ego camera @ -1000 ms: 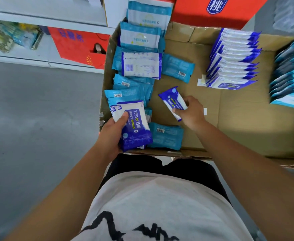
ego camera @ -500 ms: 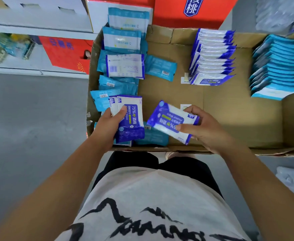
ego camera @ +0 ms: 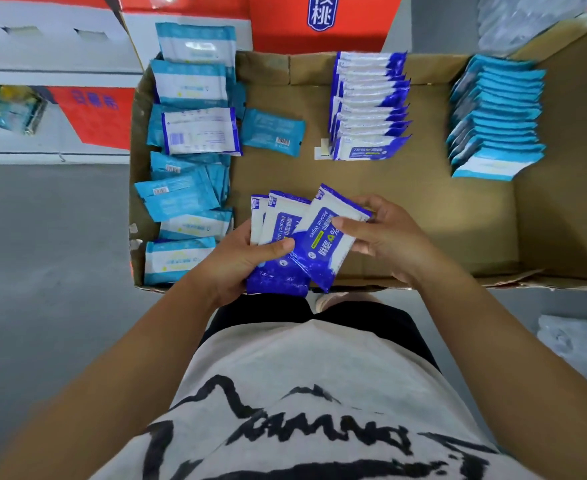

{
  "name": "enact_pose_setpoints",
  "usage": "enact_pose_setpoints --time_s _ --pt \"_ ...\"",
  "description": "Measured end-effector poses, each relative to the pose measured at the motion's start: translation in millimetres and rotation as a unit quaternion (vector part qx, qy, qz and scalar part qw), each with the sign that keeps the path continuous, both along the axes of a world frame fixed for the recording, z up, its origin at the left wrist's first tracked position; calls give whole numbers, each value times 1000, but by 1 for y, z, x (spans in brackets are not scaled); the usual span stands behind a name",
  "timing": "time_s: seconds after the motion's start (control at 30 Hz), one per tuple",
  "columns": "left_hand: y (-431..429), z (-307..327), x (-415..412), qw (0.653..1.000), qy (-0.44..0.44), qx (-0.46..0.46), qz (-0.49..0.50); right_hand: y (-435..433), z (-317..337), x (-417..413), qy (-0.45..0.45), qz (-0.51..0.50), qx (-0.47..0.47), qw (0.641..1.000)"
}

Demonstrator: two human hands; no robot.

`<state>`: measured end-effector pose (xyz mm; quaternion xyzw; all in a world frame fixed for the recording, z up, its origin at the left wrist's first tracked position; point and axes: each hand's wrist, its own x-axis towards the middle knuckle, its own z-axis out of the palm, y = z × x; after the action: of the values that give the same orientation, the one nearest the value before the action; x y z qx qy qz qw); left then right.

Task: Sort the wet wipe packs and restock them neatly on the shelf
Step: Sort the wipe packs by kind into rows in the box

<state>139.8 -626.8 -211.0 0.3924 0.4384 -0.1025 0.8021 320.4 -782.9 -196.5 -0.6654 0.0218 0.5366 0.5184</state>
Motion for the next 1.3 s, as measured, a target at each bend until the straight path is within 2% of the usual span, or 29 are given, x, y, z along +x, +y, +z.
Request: enact_pose_setpoints --time_s 0.07,0.13,0.2,0.4,0.53,0.7,0.83,0.9,0.97,1.0,1.03,1.1,1.17,1.23,1.3 --pt "-11 2 11 1000 5 9 30 -3 2 3 37 -69 18 997" --pt "-23 4 23 997 2 13 71 -7 5 2 112 -123 58 984" --pt "-35 6 34 995 4 23 101 -14 7 -2 146 -114 79 980" --pt "-57 5 53 989 17 75 127 -31 5 20 25 -67 50 996" --pt "-69 7 66 987 -10 69 142 -40 5 39 -18 35 52 998" --pt "-92 4 84 986 -24 90 140 -46 4 41 -180 193 -25 964" --pt "-105 -5 91 981 14 95 170 -53 0 50 -226 252 -72 938" --pt "-111 -7 94 981 25 98 168 -53 -1 59 -183 213 -88 956" --pt "-117 -10 100 982 36 96 160 -46 -4 63 -21 135 -73 988" --pt "-121 -11 103 984 35 83 154 -43 -6 62 48 105 -65 991" --pt "-126 -10 108 986 34 58 152 -39 -10 59 78 88 -64 991" --pt "-132 -8 118 985 40 7 167 -35 -15 55 66 99 -76 990" --pt "-133 -10 127 982 60 5 181 -34 -16 59 75 110 -63 989" --pt "-129 -10 131 982 81 51 162 -34 -19 72 107 103 -46 988" --pt "-124 -16 130 983 104 110 101 -33 -21 86 81 115 -26 990"
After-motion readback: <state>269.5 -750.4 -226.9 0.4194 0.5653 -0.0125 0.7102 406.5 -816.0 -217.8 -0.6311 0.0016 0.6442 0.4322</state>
